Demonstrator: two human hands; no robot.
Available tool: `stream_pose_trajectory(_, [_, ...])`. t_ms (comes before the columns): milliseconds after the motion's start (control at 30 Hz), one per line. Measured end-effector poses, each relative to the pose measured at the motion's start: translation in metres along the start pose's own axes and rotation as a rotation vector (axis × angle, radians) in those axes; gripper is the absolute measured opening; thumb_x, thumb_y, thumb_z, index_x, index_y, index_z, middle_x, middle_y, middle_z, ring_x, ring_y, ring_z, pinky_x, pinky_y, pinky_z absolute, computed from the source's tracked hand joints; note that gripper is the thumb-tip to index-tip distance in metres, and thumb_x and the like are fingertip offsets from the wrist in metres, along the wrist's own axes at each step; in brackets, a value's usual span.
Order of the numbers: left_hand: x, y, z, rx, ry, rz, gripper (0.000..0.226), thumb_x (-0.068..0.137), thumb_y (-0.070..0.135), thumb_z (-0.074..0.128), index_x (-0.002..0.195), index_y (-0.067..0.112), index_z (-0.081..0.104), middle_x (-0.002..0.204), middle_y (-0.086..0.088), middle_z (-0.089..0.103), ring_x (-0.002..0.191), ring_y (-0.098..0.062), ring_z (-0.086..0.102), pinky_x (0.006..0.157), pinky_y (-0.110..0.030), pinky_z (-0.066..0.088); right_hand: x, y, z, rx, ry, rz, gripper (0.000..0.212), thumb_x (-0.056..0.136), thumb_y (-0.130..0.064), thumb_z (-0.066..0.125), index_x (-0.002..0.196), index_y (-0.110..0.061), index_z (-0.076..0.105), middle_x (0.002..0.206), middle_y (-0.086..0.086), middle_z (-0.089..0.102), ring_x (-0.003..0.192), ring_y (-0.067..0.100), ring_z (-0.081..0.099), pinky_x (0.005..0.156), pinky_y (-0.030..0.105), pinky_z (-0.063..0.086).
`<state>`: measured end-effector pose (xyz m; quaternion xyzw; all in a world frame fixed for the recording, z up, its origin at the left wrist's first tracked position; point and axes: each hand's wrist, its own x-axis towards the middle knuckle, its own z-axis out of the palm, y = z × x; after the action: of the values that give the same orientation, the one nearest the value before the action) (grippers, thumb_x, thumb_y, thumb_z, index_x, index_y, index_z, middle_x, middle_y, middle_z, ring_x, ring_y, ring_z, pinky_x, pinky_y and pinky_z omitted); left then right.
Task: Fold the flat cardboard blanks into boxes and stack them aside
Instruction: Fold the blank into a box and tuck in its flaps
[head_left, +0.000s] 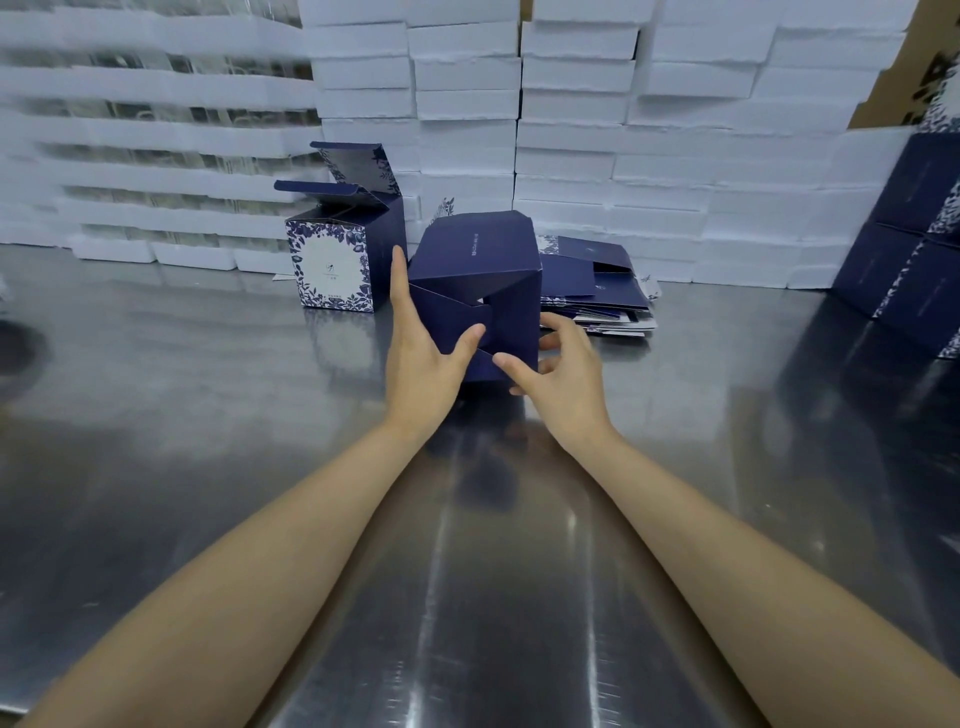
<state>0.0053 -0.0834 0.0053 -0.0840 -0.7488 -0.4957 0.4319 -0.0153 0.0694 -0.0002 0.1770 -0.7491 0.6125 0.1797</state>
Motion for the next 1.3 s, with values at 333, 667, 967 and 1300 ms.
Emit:
stream_pose_trajectory(333, [-0.003,0.008,-0.001,0.031,0.066,-0.029,0.096,0.081,0.025,0.072,0.150,0.037,0.006,0.139,0.054,0.010,0.131,0.018,0.028,0.089,0.008,0.023,-0.001,0.000,-0.001,-0.007,-0.016,-0.059,0.033,0.089,-0.015,0.069,0.120,-0.012,0.058,0.112,0.008,0.052,0.074,0.009,0.065,0.055,0.018,0.054])
stream_pose_trajectory(667, [0.001,0.005,-0.006,-0.063,0.107,-0.070,0.100,0.081,0.032,0.074,0.151,0.039,0.003,0.148,0.039,0.017,0.138,0.009,0.025,0.100,0.001,0.023,-0.003,-0.003,-0.003,-0.033,-0.103,-0.130,0.044,0.091,-0.015,0.066,0.134,-0.009,0.056,0.102,0.002,0.044,0.078,0.023,0.064,0.064,0.024,0.058])
stream_pose_trajectory(967, [-0.004,0.004,-0.004,-0.154,-0.085,-0.124,0.055,0.102,0.040,0.028,0.152,0.032,0.007,0.148,0.036,0.015,0.139,0.015,0.016,0.116,-0.015,0.015,-0.002,-0.004,-0.008,-0.094,0.043,-0.154,0.042,0.100,-0.035,0.045,0.136,-0.014,0.051,0.132,-0.008,0.047,0.127,0.009,0.044,0.109,0.028,0.036])
stream_pose_trajectory(1300, [-0.007,0.005,0.000,-0.184,-0.169,0.029,0.032,0.102,0.036,0.033,0.134,0.040,0.037,0.150,0.015,0.033,0.141,-0.010,0.031,0.117,-0.038,0.027,-0.003,-0.005,-0.014,0.066,0.097,-0.231,0.033,0.099,-0.024,0.043,0.131,-0.024,0.050,0.138,-0.003,0.046,0.127,-0.003,0.041,0.103,0.013,0.033])
